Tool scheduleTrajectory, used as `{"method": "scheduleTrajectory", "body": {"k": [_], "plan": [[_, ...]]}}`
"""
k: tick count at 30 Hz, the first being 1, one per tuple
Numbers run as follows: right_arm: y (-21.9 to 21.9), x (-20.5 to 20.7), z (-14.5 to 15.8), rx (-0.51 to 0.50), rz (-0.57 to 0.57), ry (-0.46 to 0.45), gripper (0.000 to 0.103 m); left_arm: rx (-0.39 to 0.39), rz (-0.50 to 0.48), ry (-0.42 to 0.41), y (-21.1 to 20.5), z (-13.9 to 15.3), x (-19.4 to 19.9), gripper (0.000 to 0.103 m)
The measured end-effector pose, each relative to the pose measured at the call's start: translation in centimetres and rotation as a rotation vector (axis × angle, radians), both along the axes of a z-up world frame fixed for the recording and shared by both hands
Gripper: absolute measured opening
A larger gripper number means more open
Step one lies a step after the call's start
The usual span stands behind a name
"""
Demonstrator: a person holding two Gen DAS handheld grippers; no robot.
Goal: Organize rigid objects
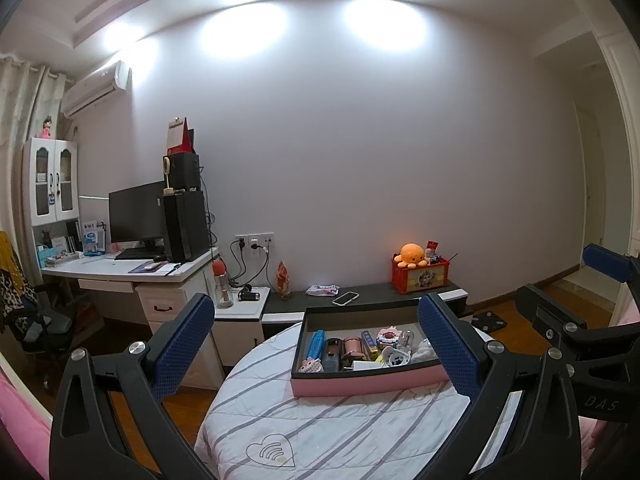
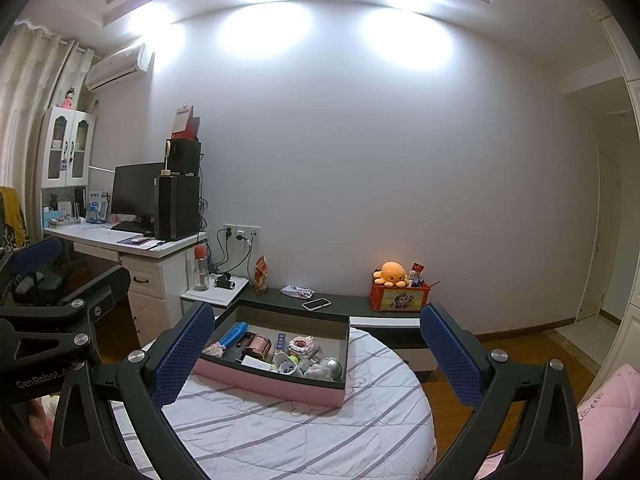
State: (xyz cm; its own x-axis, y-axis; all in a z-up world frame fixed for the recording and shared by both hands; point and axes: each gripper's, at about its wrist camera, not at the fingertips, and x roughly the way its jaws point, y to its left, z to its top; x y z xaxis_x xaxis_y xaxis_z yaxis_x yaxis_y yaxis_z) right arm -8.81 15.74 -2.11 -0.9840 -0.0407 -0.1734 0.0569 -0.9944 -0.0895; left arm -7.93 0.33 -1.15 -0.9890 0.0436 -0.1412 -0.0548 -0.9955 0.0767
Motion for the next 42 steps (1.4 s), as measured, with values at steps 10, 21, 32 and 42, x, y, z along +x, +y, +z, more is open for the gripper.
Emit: {"method": "scheduleTrajectory", "body": {"k": [10,21,32,42], "plan": [[-0.11,-0.2,-0.07,0.004,0.004,-0.001,0.103,-0.008,0.006,0.039,-0.2,0.05,0.27,0.103],[-0.2,-0.25,-0.25,0.007,0.004,-0.012,0.103,-0.008,0.003,0.023,-0.09,-0.2,-0.1,0.103],[-0.19,-0.36,-0.4,0.007,0.002,-0.023,0.103,-0.008,0.001,0.017,-0.06,-0.48,-0.2,0.103],[-0.26,-0.4,-0.46,0.008,-0.002,-0.03,0.103,-0.009,0.001,0.014,-0.05,-0.51,-0.17,0.103]]}}
